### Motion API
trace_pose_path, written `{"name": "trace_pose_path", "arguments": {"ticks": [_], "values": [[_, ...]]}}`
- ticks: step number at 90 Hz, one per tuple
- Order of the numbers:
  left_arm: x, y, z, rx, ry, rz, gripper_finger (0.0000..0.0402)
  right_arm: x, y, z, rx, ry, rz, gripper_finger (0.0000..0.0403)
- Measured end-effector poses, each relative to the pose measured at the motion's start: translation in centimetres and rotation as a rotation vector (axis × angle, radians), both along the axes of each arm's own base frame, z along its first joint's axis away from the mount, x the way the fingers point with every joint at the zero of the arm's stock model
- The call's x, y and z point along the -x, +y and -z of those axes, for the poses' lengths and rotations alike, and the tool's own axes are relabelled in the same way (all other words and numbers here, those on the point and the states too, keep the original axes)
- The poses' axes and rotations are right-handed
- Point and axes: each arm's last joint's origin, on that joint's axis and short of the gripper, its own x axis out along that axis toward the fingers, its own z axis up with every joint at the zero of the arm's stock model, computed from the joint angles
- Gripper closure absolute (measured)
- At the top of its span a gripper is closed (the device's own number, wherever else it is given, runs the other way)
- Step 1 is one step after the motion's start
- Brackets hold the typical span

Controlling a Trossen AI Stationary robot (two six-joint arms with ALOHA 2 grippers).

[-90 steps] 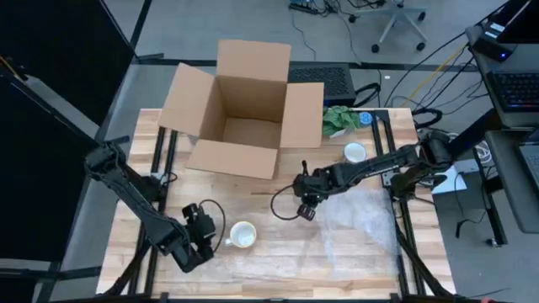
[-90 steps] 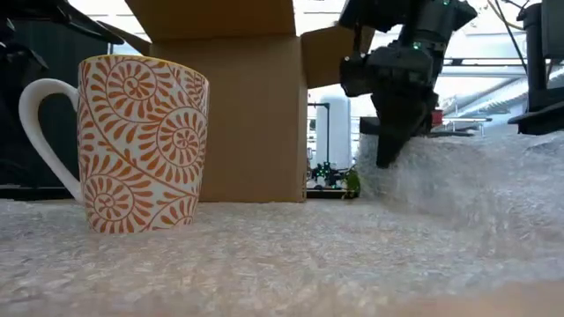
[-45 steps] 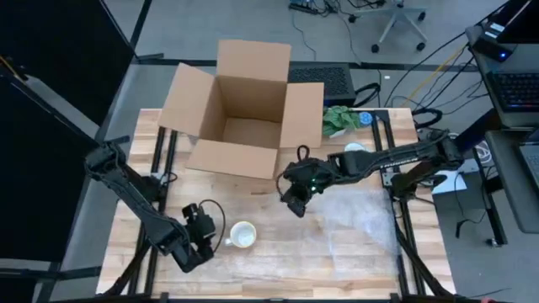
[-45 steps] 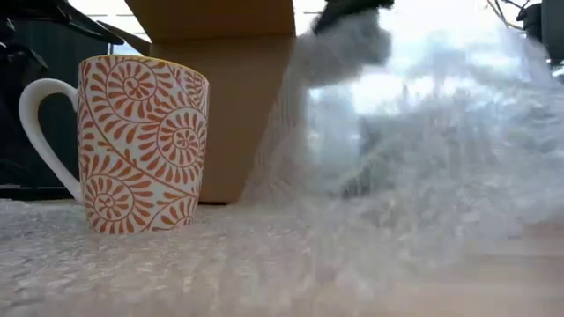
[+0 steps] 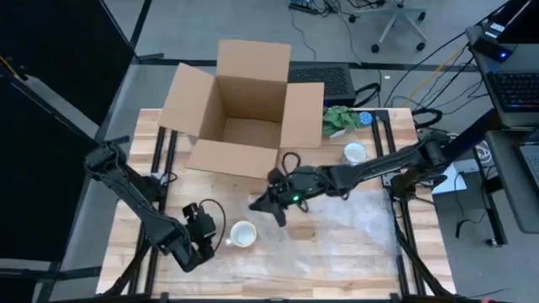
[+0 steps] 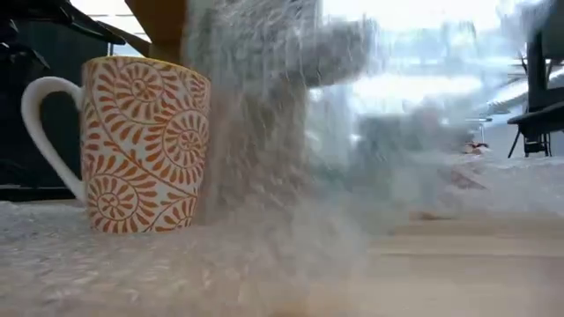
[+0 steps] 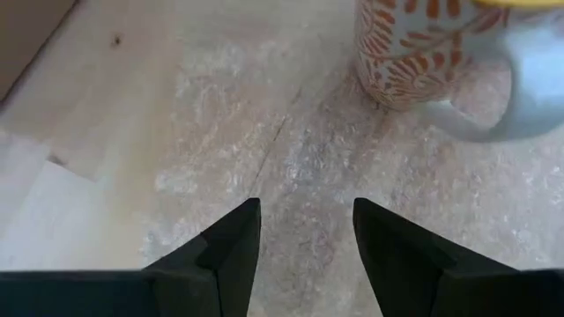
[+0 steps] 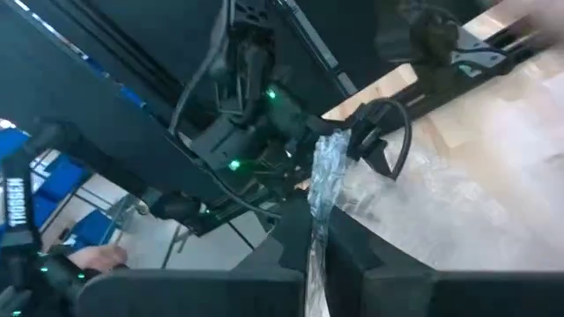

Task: Wrap mug
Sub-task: Wrap the yellow mug with bubble wrap

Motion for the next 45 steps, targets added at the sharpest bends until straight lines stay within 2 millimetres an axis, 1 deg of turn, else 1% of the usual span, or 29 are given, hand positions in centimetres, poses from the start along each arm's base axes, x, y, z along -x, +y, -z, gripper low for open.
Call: {"name": "trace_pose_path", "arguments": {"ticks": [11,34,45], "values": [[0.0,0.0,0.0,0.001,0.0,-0.002,0.023,-1.2,0.2,2.1,0.004,0.024,0.001,0.0403],[-0.5,0.5,0.0,-0.003,0.003,-0.027,0.023,-3.8,0.9,5.3,-0.031,-0.091,-0.014,0.0403],[-0.6,0.6,-0.8,-0.025,0.02,-0.031,0.023,-4.6,1.3,6.7,-0.057,-0.126,-0.045,0.0403]]}}
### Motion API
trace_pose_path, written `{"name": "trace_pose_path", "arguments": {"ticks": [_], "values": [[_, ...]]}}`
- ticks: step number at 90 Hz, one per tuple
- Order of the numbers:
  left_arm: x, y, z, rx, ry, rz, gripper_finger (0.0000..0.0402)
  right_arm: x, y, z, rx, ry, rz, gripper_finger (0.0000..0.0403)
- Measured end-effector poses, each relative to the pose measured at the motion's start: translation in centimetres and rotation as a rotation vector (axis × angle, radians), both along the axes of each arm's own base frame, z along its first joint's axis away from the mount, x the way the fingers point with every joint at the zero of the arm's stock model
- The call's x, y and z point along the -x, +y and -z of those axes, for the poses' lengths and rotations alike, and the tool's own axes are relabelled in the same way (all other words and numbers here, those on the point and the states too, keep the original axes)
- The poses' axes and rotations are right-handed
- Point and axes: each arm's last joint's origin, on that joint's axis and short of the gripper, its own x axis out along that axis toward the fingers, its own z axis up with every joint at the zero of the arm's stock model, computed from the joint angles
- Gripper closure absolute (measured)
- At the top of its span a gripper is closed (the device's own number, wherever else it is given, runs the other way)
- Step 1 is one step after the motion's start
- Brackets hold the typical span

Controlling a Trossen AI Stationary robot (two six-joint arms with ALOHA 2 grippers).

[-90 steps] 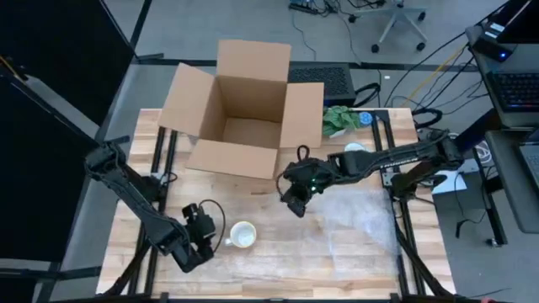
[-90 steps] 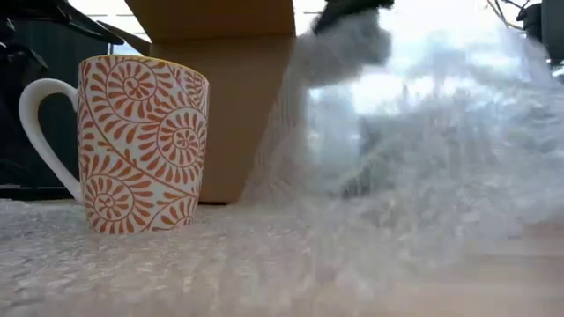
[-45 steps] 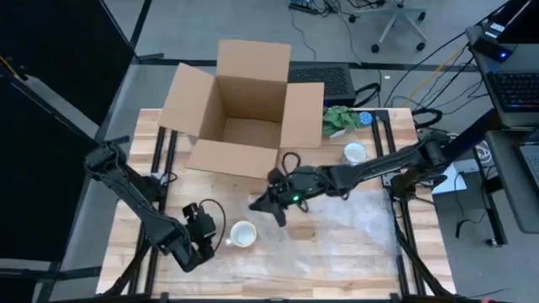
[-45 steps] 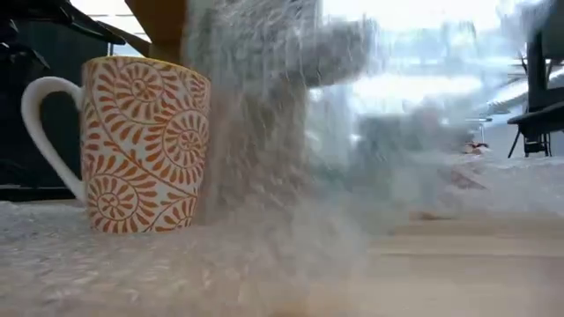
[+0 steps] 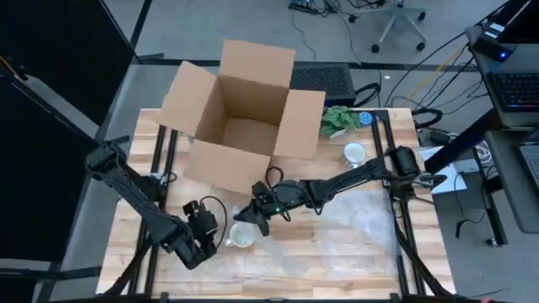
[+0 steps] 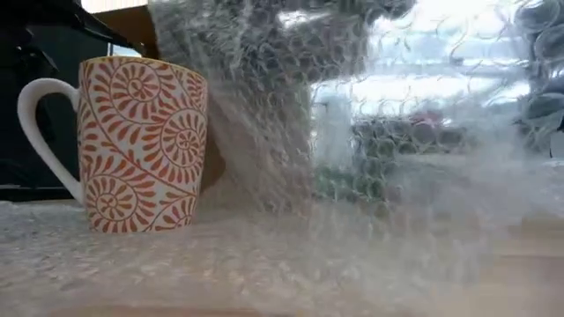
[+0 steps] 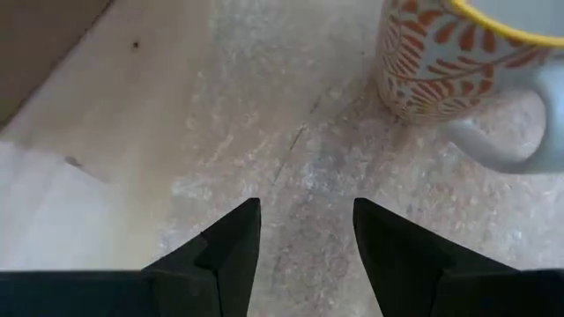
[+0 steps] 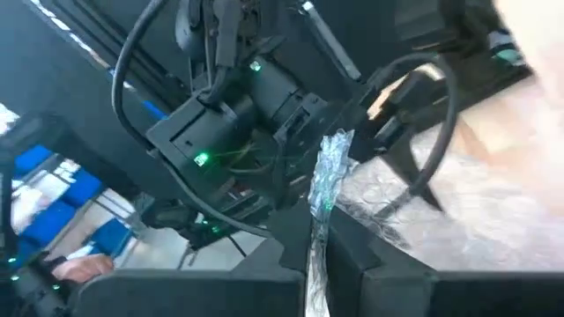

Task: Wrap mug
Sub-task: Wrap the yellow mug with bubble wrap

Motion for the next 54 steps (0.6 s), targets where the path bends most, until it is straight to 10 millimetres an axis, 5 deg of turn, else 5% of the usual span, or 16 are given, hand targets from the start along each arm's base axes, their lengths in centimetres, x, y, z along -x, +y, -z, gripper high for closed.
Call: {"name": "trace_pose_path", "arguments": {"ticks": [22,54], "values": [[-0.5,-0.1,-3.9,-0.134,-0.045,0.012,0.023,-0.6,0.6,2.5,0.009,0.032,-0.05,0.0403],[-1.6,-0.7,-8.3,-0.199,-0.219,0.079,0.023,-0.4,1.4,2.7,0.104,0.016,-0.086,0.0403]]}}
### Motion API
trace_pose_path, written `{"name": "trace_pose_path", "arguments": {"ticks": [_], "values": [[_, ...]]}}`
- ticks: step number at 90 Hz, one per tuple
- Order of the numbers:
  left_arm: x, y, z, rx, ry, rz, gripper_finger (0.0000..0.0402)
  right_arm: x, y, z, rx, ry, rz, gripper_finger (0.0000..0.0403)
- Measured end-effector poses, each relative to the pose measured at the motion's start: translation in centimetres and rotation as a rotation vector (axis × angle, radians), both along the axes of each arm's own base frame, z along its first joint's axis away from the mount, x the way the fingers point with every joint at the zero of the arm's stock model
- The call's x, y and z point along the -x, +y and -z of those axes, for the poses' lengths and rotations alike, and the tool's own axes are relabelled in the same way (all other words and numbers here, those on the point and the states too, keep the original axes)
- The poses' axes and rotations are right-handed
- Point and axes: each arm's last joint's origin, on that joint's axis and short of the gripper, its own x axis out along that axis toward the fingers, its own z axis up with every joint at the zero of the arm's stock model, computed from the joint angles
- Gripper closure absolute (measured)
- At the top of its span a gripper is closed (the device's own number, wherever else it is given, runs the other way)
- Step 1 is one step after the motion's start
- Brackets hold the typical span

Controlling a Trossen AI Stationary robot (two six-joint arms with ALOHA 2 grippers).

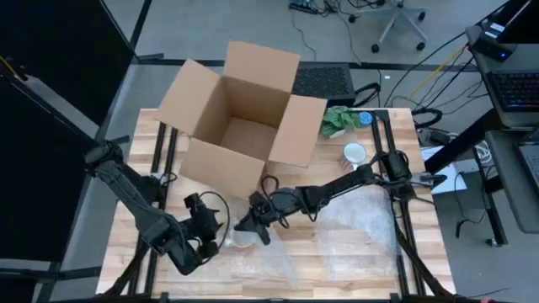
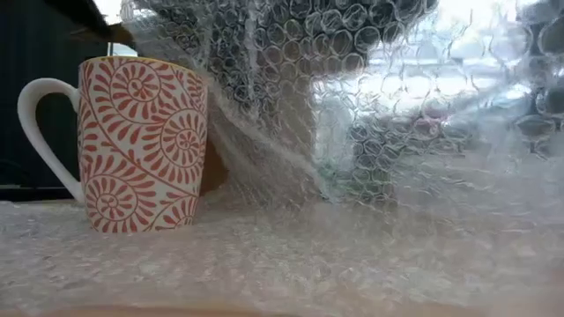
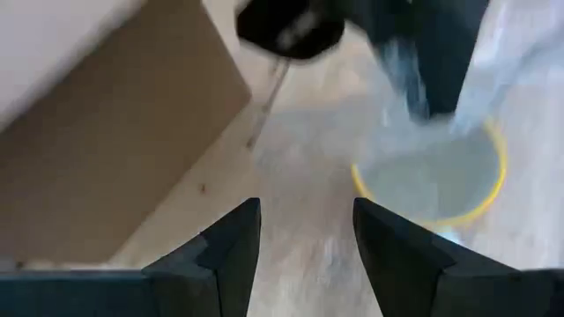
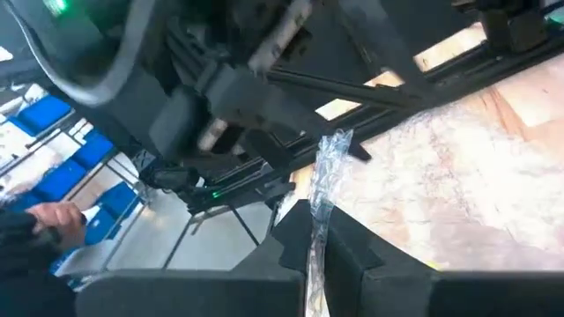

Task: Wrap mug
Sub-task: Wrap the yellow mug with bubble wrap

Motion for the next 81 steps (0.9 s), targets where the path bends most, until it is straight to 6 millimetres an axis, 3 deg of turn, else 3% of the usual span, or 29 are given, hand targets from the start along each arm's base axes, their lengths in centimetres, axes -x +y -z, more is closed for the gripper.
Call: {"name": "trace_pose_path", "arguments": {"ticks": [15,42,81], "values": [[0.2,0.3,-1.4,0.025,-0.084,-0.002,0.023,0.2,0.6,0.2,0.071,-0.008,-0.027,0.0403],[-1.5,-0.7,-1.7,0.185,-0.043,0.218,0.023,0.2,0.5,0.2,0.107,-0.025,-0.032,0.0403],[-2.9,0.7,0.0,0.116,-0.007,0.228,0.023,0.2,0.7,0.0,0.137,-0.054,-0.066,0.0403]]}}
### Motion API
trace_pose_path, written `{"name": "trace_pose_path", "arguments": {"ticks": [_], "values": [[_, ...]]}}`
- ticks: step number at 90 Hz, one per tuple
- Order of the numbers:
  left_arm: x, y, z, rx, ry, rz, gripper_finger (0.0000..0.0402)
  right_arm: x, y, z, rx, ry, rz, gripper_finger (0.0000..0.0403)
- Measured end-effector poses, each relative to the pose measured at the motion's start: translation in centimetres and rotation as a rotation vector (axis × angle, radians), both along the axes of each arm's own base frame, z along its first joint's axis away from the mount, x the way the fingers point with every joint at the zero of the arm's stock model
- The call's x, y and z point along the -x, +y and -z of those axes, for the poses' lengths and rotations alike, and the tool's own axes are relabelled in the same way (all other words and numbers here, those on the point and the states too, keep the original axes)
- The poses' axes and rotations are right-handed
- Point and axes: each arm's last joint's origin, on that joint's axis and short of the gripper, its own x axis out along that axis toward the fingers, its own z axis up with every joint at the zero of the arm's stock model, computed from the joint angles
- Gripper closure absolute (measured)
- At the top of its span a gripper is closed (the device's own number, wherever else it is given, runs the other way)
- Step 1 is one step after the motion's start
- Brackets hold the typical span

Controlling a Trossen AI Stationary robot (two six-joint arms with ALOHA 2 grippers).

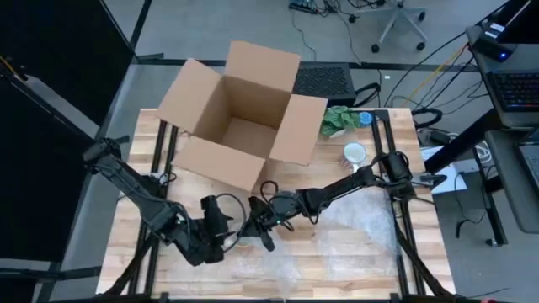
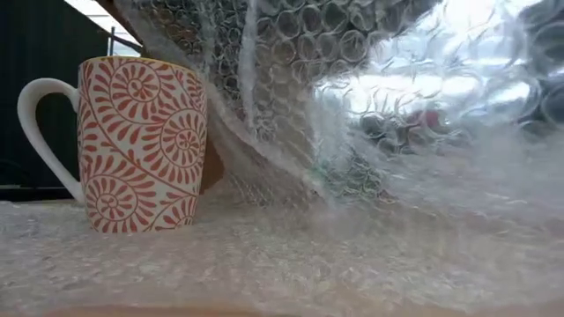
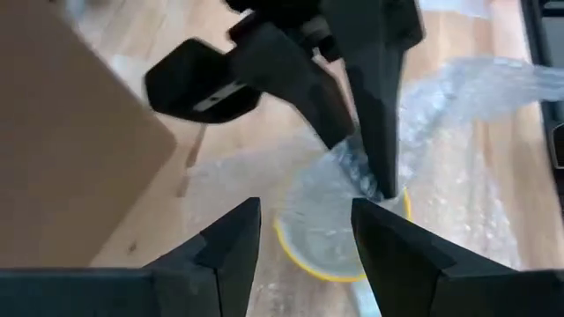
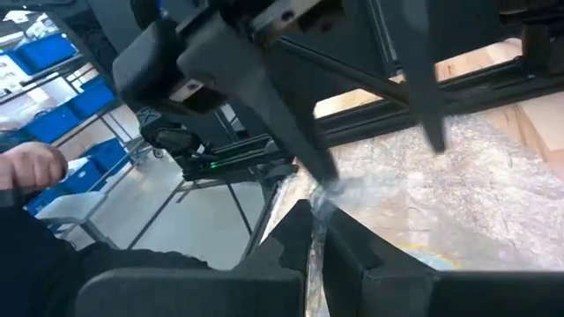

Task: Wrap mug
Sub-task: Wrap the yellow mug with bubble wrap

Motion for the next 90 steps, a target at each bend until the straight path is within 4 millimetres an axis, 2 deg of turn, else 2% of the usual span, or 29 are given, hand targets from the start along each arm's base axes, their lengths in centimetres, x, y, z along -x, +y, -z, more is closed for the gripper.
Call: {"name": "trace_pose_path", "arguments": {"ticks": [36,59,69,79,90], "values": [[-0.4,-0.5,-0.3,0.053,0.019,0.145,0.023,-0.1,-0.3,0.0,0.004,-0.004,0.012,0.0403],[-0.9,0.1,-0.2,0.039,0.019,0.126,0.023,-0.1,-0.3,-0.2,0.002,-0.019,0.013,0.0403],[-1.6,0.3,0.5,0.015,0.045,0.131,0.0233,-0.1,-0.3,-0.3,0.005,-0.031,0.01,0.0403],[-2.1,0.1,1.4,-0.009,0.079,0.152,0.0265,-0.1,-0.2,-0.3,0.004,-0.035,0.007,0.0403],[-2.6,-0.1,2.2,-0.035,0.105,0.162,0.035,-0.1,-0.3,-0.3,-0.001,-0.033,0.009,0.0403]]}}
